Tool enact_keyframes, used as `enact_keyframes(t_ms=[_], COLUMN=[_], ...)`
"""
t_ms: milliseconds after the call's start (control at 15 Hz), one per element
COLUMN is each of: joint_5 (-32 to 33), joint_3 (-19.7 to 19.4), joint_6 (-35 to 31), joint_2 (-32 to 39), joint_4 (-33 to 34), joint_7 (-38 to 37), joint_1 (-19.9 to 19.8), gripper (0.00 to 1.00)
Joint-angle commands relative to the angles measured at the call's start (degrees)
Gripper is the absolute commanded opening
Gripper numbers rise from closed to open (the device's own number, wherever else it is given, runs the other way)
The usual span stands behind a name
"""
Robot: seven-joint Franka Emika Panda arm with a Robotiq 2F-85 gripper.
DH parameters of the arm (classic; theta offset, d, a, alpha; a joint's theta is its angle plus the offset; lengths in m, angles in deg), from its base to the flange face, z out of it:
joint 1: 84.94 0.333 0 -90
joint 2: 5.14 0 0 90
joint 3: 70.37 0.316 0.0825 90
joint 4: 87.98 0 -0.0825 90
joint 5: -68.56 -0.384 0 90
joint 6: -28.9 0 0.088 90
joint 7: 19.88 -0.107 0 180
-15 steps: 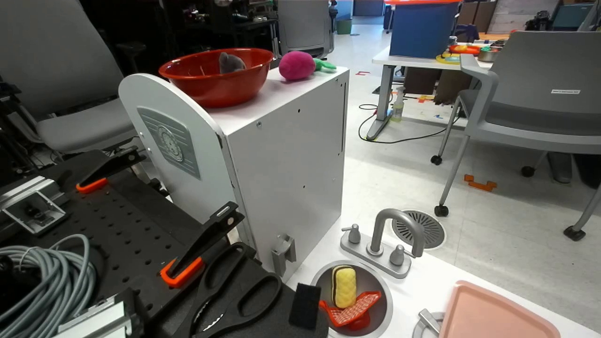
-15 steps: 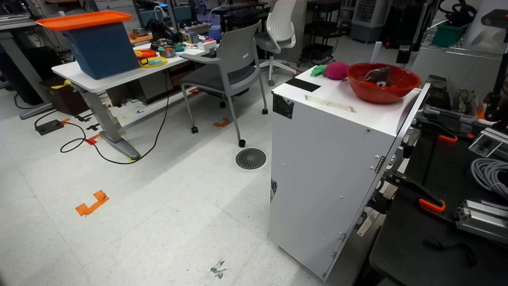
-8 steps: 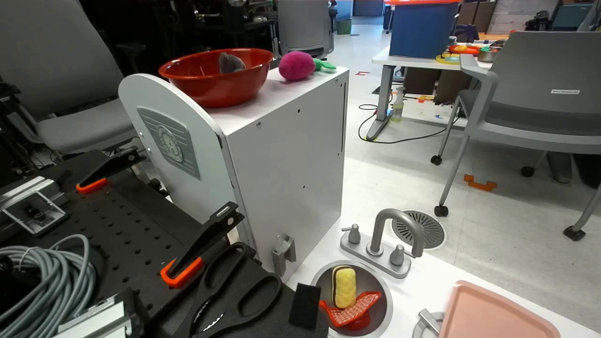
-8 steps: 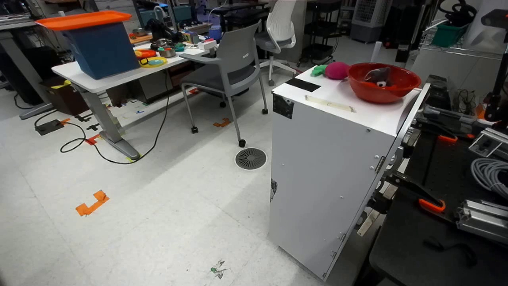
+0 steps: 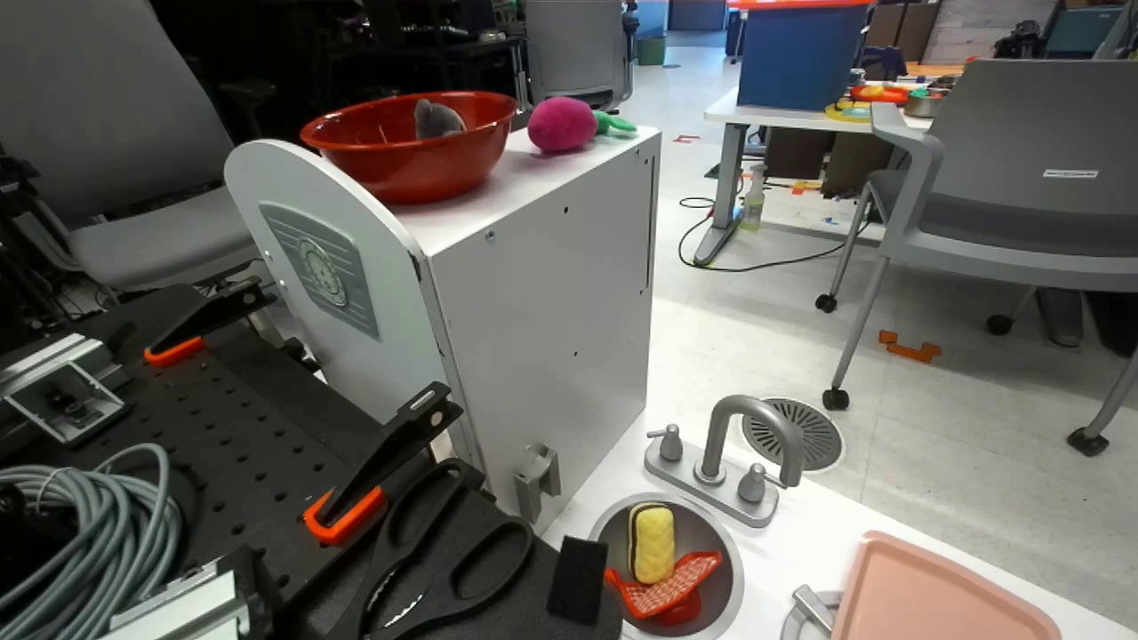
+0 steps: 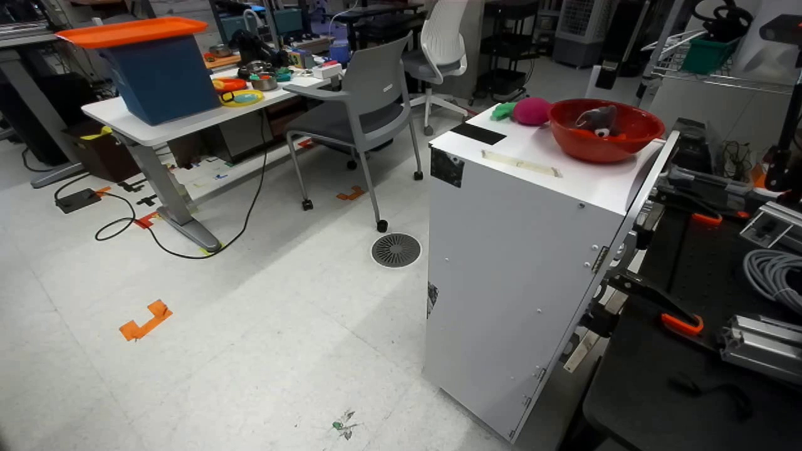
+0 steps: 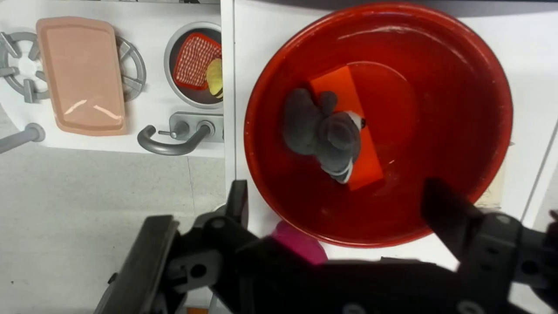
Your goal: Remove the grey doll from the red bowl
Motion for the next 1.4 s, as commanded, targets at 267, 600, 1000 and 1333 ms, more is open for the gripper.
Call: enact_keyframes(t_ms=[267,600,1000,1333], joint_5=[0.3,0.0,-1.6,-2.7], joint_3=[0.8,0.5,-0.2,-0.8], joint_6=[-1.2,-1.3,-1.7,-1.5], joint_2=[-0.3,0.2,1.8,3.9], joint_4=[-1.0,-1.2,-1.2,-0.5], joint_7=[0.7,0.9,2.3,3.8], joint_1=[1.1,0.8,0.5,0.3], gripper=[1.00,1.00,1.00,1.00])
